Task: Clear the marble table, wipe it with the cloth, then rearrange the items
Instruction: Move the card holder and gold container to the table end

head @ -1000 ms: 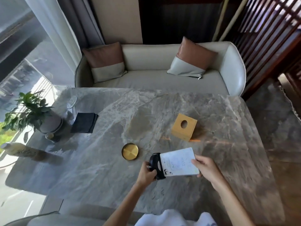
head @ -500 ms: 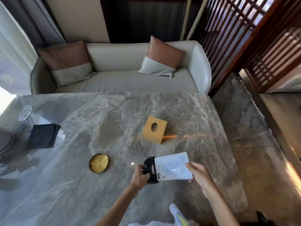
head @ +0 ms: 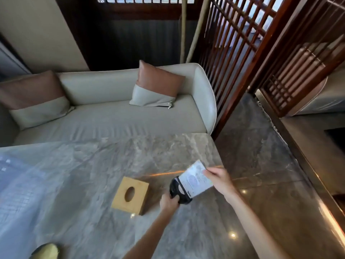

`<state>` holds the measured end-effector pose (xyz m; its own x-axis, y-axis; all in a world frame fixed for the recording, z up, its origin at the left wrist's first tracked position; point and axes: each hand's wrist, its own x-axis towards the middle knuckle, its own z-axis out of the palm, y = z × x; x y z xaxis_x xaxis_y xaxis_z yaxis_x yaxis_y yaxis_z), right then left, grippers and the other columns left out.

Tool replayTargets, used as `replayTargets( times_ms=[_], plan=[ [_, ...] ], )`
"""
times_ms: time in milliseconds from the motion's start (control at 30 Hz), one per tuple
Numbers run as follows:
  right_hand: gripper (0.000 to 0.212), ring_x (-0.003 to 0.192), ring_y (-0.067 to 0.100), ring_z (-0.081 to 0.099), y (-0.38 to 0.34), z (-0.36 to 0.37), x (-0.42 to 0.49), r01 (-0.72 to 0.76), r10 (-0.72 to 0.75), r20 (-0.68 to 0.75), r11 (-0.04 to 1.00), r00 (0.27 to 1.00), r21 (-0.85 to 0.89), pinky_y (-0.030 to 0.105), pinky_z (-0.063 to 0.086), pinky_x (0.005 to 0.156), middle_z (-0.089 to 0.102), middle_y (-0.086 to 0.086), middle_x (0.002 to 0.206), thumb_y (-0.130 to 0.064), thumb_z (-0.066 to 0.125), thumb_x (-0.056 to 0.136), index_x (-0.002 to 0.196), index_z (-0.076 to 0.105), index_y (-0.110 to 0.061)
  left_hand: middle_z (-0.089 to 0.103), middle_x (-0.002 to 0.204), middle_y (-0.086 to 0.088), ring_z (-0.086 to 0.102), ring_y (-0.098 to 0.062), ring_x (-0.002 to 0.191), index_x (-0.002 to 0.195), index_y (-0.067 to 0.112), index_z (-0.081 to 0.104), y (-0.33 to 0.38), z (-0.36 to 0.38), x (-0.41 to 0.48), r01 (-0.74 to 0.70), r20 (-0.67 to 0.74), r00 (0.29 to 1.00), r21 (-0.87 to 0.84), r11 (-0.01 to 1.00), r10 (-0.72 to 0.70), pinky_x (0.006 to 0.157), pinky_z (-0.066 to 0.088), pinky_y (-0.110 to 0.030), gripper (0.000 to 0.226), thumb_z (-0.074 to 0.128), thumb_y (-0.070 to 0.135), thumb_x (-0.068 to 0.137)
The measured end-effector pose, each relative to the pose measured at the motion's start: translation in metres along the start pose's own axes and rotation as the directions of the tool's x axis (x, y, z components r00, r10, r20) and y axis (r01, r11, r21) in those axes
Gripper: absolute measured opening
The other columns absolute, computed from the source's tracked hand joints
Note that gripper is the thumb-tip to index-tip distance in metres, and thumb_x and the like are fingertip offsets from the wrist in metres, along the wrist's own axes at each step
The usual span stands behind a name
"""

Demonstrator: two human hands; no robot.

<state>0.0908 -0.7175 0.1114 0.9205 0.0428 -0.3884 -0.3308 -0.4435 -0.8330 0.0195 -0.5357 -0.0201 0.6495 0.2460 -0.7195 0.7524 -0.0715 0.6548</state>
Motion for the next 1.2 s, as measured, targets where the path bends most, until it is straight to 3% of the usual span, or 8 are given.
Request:
replayTargets(
  times_ms=[100, 233, 367, 633, 700, 800, 1033, 1200],
  plan=[
    [0.028, 0.056, -0.003, 0.043, -0.018, -0.009, 0.052, 0.052, -0.059, -0.037, 0.985, 0.998, -0.167, 0.026, 0.033, 0.058, 0.053, -0.024, 0.048, -0.03, 0.062, 0.084, 0.06, 0.069, -0.044, 0.071, 0.096, -0.018, 0.068, -0.034, 0.088, 0.102, 0.004, 0.064, 0.052, 0.022, 0.028, -0.035, -0.027, 0.999, 0.104, 0.994, 0.038, 0.078, 0.055, -0.042, 0.027, 0.055, 0.018, 0.08],
    [0.028, 0.057, 0.014, 0.044, -0.039, -0.014, 0.1, 0.072, -0.1, -0.054, 0.923, 0.994, -0.379, 0.03, 0.032, 0.055, 0.056, -0.003, 0.055, -0.034, 0.056, 0.087, 0.066, 0.059, -0.015, 0.062, 0.111, -0.016, 0.065, -0.038, 0.1, 0.128, 0.019, 0.037, 0.085, 0.043, 0.084, -0.093, 0.025, 0.996, 0.1, 0.991, 0.091, 0.087, 0.056, -0.049, 0.05, 0.054, 0.013, 0.082],
    [0.03, 0.061, 0.021, 0.048, -0.037, -0.009, 0.13, 0.082, -0.111, -0.04, 0.895, 0.993, -0.438, 0.029, 0.035, 0.055, 0.061, 0.009, 0.065, -0.036, 0.053, 0.087, 0.08, 0.056, -0.007, 0.062, 0.107, -0.02, 0.068, -0.036, 0.083, 0.125, 0.013, 0.034, 0.109, 0.048, 0.099, -0.095, 0.047, 0.995, 0.178, 0.979, 0.088, 0.077, 0.059, -0.043, 0.044, 0.051, 0.01, 0.084],
    [0.039, 0.059, 0.017, 0.033, -0.02, 0.004, 0.145, 0.079, -0.102, -0.023, 0.88, 0.995, -0.468, 0.025, 0.024, 0.047, 0.032, -0.001, 0.051, -0.031, 0.055, 0.087, 0.051, 0.044, -0.019, 0.061, 0.115, -0.015, 0.069, -0.029, 0.071, 0.131, 0.017, 0.038, 0.1, 0.058, 0.113, -0.104, 0.052, 0.994, 0.184, 0.977, 0.096, 0.056, 0.06, -0.036, 0.052, 0.045, -0.002, 0.083],
    [0.023, 0.064, 0.015, 0.046, -0.012, 0.009, 0.144, 0.09, -0.103, -0.006, 0.896, 0.995, -0.435, 0.022, 0.033, 0.053, 0.057, -0.004, 0.058, -0.037, 0.055, 0.086, 0.074, 0.072, -0.026, 0.063, 0.113, -0.015, 0.072, -0.033, 0.066, 0.132, 0.025, 0.036, 0.092, 0.061, 0.119, -0.079, 0.057, 0.996, 0.13, 0.988, 0.072, 0.057, 0.062, -0.039, 0.056, 0.042, -0.003, 0.083],
    [0.031, 0.091, 0.017, 0.068, -0.005, 0.018, 0.14, 0.122, -0.138, -0.008, 0.902, 0.99, -0.415, 0.027, 0.047, 0.073, 0.074, -0.003, 0.106, -0.04, 0.056, 0.085, 0.111, 0.07, -0.032, 0.07, 0.092, -0.023, 0.072, -0.034, 0.057, 0.132, 0.033, 0.032, 0.084, 0.066, 0.125, -0.047, 0.055, 0.998, 0.099, 0.994, 0.041, 0.061, 0.062, -0.048, 0.06, 0.037, -0.003, 0.083],
    [0.033, 0.1, 0.02, 0.068, -0.014, 0.024, 0.123, 0.12, -0.158, -0.067, 0.913, 0.985, -0.39, 0.031, 0.054, 0.082, 0.072, -0.001, 0.112, -0.038, 0.054, 0.088, 0.115, 0.069, -0.027, 0.064, 0.094, -0.028, 0.066, -0.031, 0.05, 0.137, 0.023, 0.013, 0.098, 0.052, 0.097, 0.098, 0.152, 0.982, 0.089, 0.991, -0.111, 0.044, 0.058, -0.039, 0.064, 0.047, 0.001, 0.087],
    [0.034, 0.09, 0.03, 0.067, -0.012, 0.028, 0.108, 0.119, -0.141, -0.04, 0.934, 0.989, -0.337, 0.037, 0.05, 0.079, 0.073, 0.014, 0.096, -0.038, 0.052, 0.093, 0.104, 0.071, -0.012, 0.055, 0.083, -0.02, 0.055, -0.024, 0.05, 0.104, 0.021, 0.043, 0.095, 0.015, 0.051, 0.045, 0.227, 0.971, 0.135, 0.99, -0.075, 0.044, 0.051, -0.028, 0.017, 0.047, 0.016, 0.088]
  ],
)
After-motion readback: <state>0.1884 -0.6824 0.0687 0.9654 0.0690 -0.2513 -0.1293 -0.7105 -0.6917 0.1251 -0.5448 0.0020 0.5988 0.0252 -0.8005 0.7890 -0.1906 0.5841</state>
